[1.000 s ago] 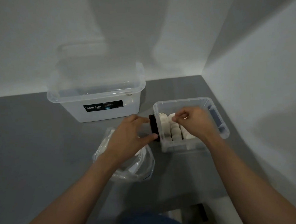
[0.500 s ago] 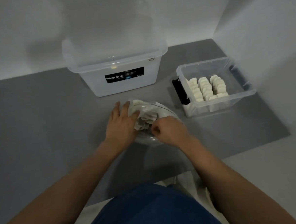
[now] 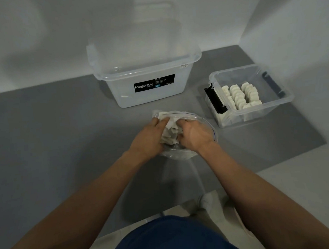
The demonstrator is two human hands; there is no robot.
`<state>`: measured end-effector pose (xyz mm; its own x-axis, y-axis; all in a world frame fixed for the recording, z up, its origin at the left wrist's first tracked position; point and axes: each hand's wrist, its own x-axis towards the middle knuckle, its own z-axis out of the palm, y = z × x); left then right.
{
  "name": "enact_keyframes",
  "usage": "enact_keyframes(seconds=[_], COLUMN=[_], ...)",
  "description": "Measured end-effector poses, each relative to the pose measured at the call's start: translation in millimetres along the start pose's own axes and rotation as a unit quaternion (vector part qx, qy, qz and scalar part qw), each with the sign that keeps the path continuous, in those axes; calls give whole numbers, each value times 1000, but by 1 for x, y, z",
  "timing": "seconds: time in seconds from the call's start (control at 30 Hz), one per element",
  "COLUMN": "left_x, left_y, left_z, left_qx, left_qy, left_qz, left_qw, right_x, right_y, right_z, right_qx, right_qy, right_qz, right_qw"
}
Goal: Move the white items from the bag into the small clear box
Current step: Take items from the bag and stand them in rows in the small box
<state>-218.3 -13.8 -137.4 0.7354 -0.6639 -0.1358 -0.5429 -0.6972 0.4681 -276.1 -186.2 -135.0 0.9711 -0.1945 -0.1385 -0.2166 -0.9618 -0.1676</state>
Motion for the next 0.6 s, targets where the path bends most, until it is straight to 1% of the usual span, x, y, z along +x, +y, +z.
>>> enact_keyframes(seconds=[0.1, 0.2, 0.3, 0.37, 0.43, 0.5, 0.6], left_x=[-2, -3, -6, -6, -7, -11, -17], left_y=[-2, -3, -4, -5, -4, 0, 6], left_z=[-2, -4, -6, -8, -13, -19, -28], left_qx=[-8, -27, -50, -59, -61, -52, -89], left_qy=[5, 4, 0, -3, 0, 21, 61], left_qz=[-4, -11, -14, -19, -27, -23, 0], left_qw=[1000, 1000, 999, 998, 998, 998, 994], right_x=[-1, -2, -8, -12, -18, -25, -33], right_y=[-7, -8, -11, -11, -11, -8, -3], right_z=[1, 3, -1, -7, -15, -23, -35], right_qx=[12, -14, -50, -55, -39, -21, 64], right_qy=[7, 15, 6, 4, 22, 43, 59], right_qz=[-8, -16, -9, -12, -10, -8, -14], right_qw=[1000, 1000, 999, 998, 999, 999, 996])
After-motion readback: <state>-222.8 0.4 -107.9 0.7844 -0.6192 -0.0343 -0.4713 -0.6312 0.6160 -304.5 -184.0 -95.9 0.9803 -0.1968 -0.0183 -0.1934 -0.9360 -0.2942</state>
